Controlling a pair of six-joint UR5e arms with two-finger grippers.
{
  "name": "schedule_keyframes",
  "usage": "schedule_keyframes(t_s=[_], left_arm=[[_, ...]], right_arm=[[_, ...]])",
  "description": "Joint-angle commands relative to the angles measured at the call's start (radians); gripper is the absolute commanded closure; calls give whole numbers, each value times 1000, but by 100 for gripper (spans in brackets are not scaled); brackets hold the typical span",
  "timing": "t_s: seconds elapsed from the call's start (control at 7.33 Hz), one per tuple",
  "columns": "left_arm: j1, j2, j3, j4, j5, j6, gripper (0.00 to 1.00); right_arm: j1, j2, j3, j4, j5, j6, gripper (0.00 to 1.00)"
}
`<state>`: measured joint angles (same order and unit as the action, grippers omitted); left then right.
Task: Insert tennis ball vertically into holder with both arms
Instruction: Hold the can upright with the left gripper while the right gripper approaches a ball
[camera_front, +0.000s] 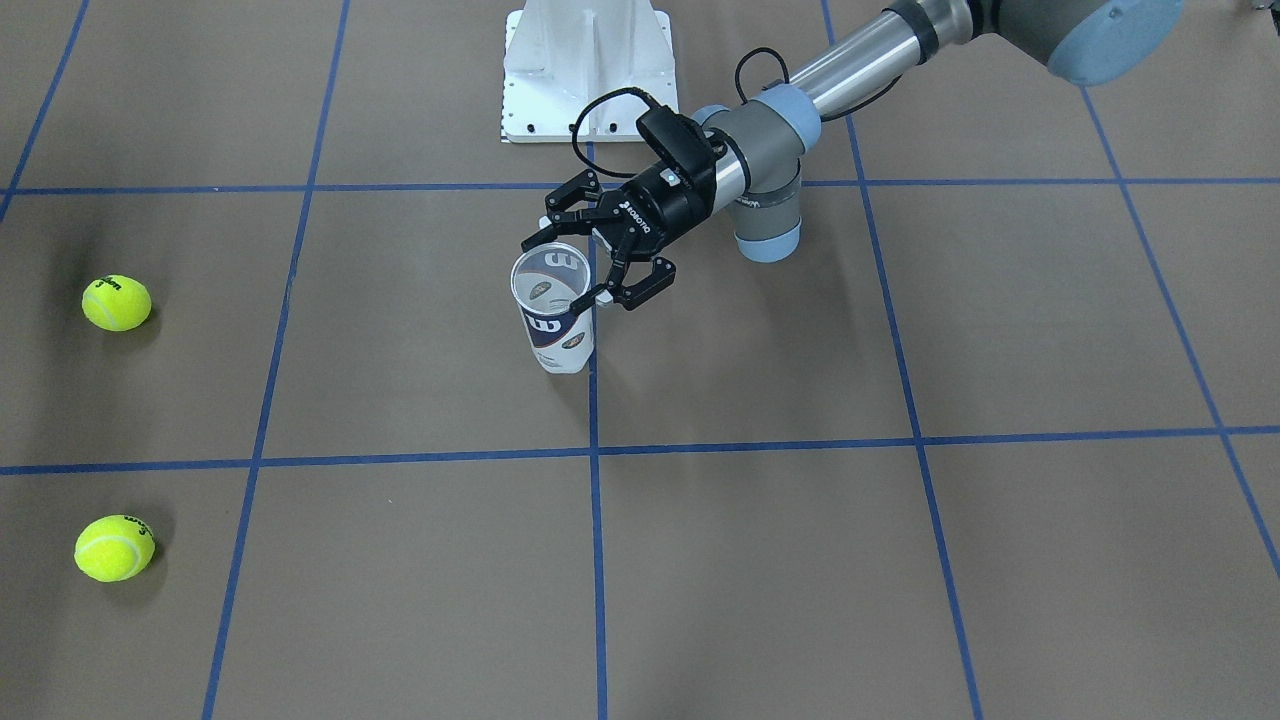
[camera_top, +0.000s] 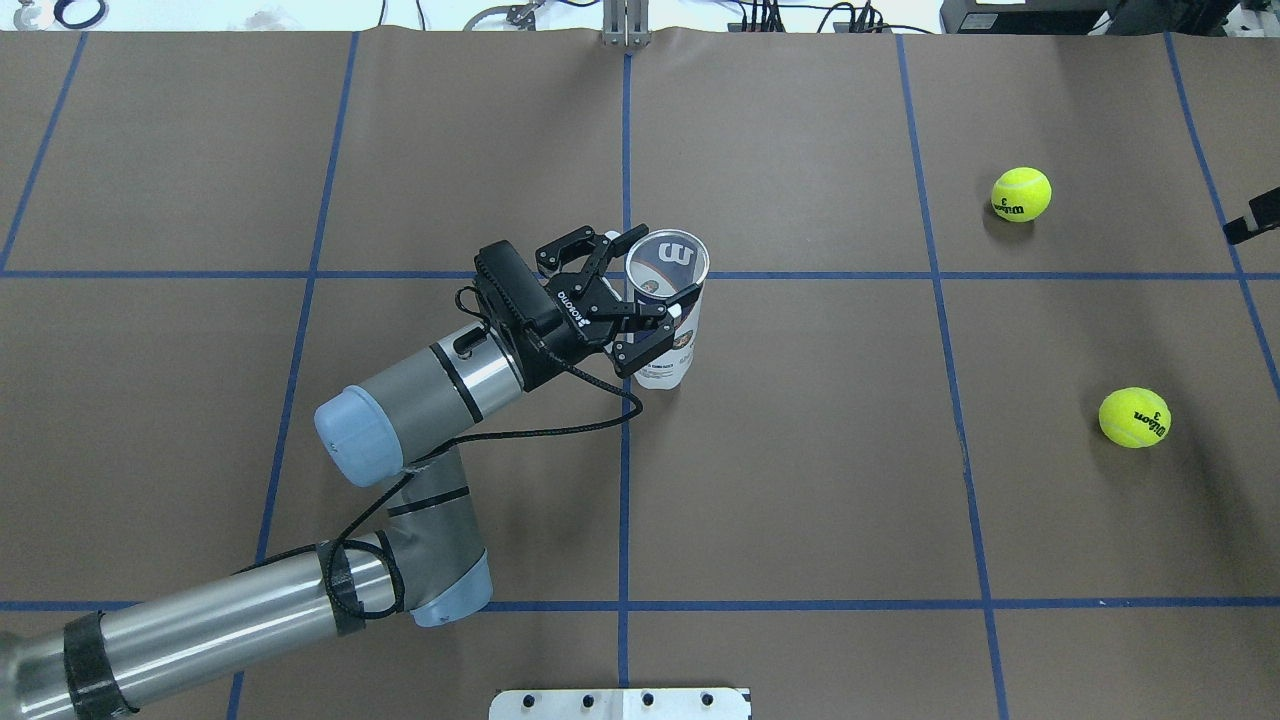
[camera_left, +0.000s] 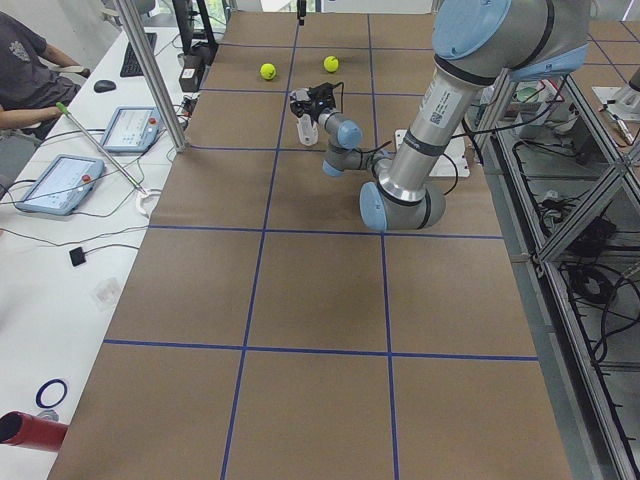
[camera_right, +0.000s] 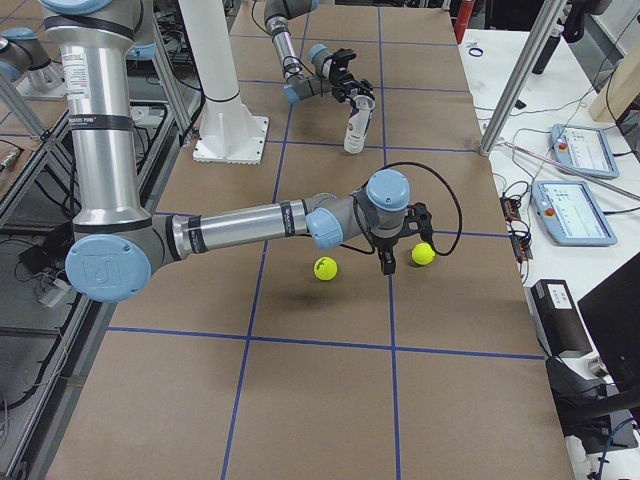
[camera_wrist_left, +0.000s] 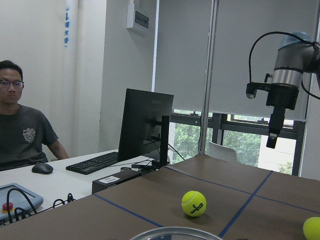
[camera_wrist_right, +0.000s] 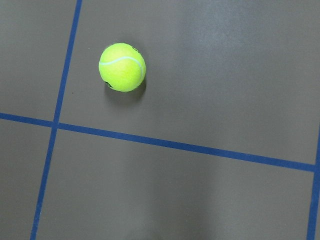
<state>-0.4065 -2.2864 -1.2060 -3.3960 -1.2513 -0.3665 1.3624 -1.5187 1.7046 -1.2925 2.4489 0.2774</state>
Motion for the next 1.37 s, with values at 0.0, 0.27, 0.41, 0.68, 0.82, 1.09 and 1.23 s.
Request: schedule_keyframes(t_s=[0.0, 0.27, 0.41, 0.68, 0.82, 1.09, 1.23], left_arm=[[3, 4, 11, -6, 79, 64, 53], [2, 24, 14, -40, 101, 69, 53], [3, 24, 14, -40, 113, 69, 53], [11, 24, 16, -40, 115, 69, 53], [15, 19, 16, -39, 122, 67, 53], [25, 19, 16, -39, 139, 67, 53], [29, 18, 16, -39, 141, 67, 53]], right_arm=[[-15, 2, 0, 29, 1, 2, 0], [-31, 3, 7, 30, 1, 0, 0], [-31, 5, 7, 30, 1, 0, 0], [-37, 3, 13, 30, -1, 6, 0], [-58, -9, 36, 29, -10, 55, 0], [-100, -63, 58, 29, -13, 97, 0], [-141, -89, 59, 27, -11, 130, 0]])
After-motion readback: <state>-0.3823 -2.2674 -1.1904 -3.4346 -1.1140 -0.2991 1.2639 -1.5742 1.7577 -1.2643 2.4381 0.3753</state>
